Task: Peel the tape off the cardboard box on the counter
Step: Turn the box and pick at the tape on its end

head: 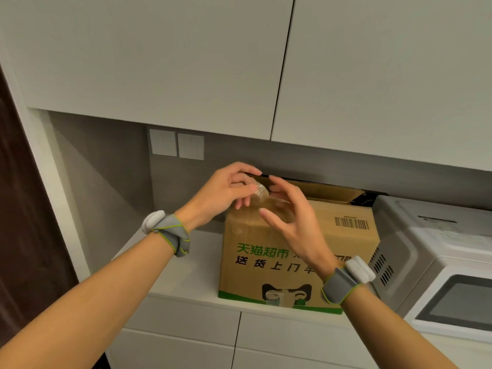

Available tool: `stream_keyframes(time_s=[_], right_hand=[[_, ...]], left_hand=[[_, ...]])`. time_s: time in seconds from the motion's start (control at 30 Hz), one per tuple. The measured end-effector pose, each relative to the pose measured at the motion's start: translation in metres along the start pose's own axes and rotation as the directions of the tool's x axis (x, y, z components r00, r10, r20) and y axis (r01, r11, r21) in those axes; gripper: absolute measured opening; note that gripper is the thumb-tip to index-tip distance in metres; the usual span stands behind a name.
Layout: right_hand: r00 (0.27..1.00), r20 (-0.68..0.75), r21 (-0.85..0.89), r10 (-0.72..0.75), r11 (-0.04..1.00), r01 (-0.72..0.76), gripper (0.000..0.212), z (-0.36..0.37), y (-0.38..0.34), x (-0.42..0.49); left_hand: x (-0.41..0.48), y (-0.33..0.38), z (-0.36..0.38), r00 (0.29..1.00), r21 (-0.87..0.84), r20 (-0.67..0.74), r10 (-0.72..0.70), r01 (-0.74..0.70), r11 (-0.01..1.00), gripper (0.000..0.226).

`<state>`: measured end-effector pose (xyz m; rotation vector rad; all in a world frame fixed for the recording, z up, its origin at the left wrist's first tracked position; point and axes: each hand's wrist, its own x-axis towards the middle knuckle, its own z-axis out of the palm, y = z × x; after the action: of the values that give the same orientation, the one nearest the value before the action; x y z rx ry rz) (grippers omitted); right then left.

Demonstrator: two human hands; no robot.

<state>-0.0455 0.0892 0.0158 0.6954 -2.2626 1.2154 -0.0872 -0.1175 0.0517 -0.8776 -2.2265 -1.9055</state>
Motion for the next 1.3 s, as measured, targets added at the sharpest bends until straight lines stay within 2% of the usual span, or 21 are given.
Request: stream_keyframes(time_s=[0.07, 0.13, 0.23, 0.33, 0.43, 0.6, 0.8, 0.87, 0.93, 1.03, 1.1, 1.2, 1.3], right_hand=[[0.999, -0.049, 0.115, -0.002, 0.993, 0.007, 0.057, 0.002, -0.006, 0.000], [0.995, -0.097, 0.136, -0.013, 0.990, 0.026, 0.045, 0.001, -0.010, 0.000], [0.983, -0.181, 0.161, 0.032, 0.987, -0.002, 0.026, -0.007, -0.010, -0.001], [0.972, -0.187, 0.301, 0.142, 0.950, -0.080, 0.016, -0.015, -0.009, -0.001], [0.959, -0.193, 0.379, 0.208, 0.917, -0.123, 0.014, -0.019, -0.009, 0.000], [0.917, -0.268, 0.521, 0.296, 0.845, -0.121, 0.014, -0.014, -0.011, 0.003], [0.837, -0.457, 0.405, 0.302, 0.908, -0.107, 0.016, -0.011, -0.003, 0.006], [0.815, -0.464, 0.428, 0.348, 0.893, -0.138, 0.021, -0.010, 0.000, 0.005], [0.804, -0.435, 0.483, 0.404, 0.859, -0.170, 0.025, -0.007, 0.003, 0.002], [0.789, -0.339, 0.687, 0.512, 0.708, -0.164, 0.032, -0.006, 0.001, 0.001], [0.804, -0.264, 0.763, 0.534, 0.625, -0.165, 0.042, -0.011, -0.003, 0.001], [0.836, -0.187, 0.799, 0.516, 0.575, -0.176, 0.059, -0.017, -0.006, 0.002], [0.866, -0.190, 0.741, 0.463, 0.646, -0.184, 0.055, -0.020, -0.007, 0.001]], left_hand=[[0.005, -0.001, 0.011, 0.999, -0.114, -0.017, -0.049, 0.046, 0.992, 0.022], [0.007, -0.001, 0.018, 0.996, -0.180, -0.012, -0.089, 0.085, 0.980, 0.015], [0.010, -0.002, 0.024, 0.996, -0.189, -0.019, -0.089, 0.084, 0.978, 0.008], [0.009, -0.003, 0.025, 0.996, -0.114, -0.057, -0.073, 0.066, 0.991, 0.008], [0.008, -0.006, 0.031, 0.997, -0.076, -0.044, -0.068, 0.064, 0.995, 0.008], [0.001, -0.005, 0.051, 0.996, -0.271, 0.028, -0.089, 0.093, 0.958, 0.009], [-0.003, 0.001, 0.072, 0.988, -0.434, 0.044, -0.149, 0.153, 0.888, 0.018], [-0.003, 0.000, 0.077, 0.991, -0.388, 0.018, -0.131, 0.128, 0.913, 0.023], [0.000, -0.002, 0.080, 0.994, -0.246, -0.038, -0.099, 0.087, 0.965, 0.027], [0.007, -0.009, 0.082, 0.993, 0.040, -0.100, -0.058, 0.063, 0.997, 0.034], [0.008, -0.013, 0.083, 0.998, 0.184, -0.057, -0.025, 0.035, 0.982, 0.043], [0.007, -0.013, 0.086, 0.999, 0.142, -0.031, 0.027, -0.023, 0.990, 0.048], [0.008, -0.006, 0.090, 0.997, 0.073, -0.041, 0.061, -0.058, 0.996, 0.041]])
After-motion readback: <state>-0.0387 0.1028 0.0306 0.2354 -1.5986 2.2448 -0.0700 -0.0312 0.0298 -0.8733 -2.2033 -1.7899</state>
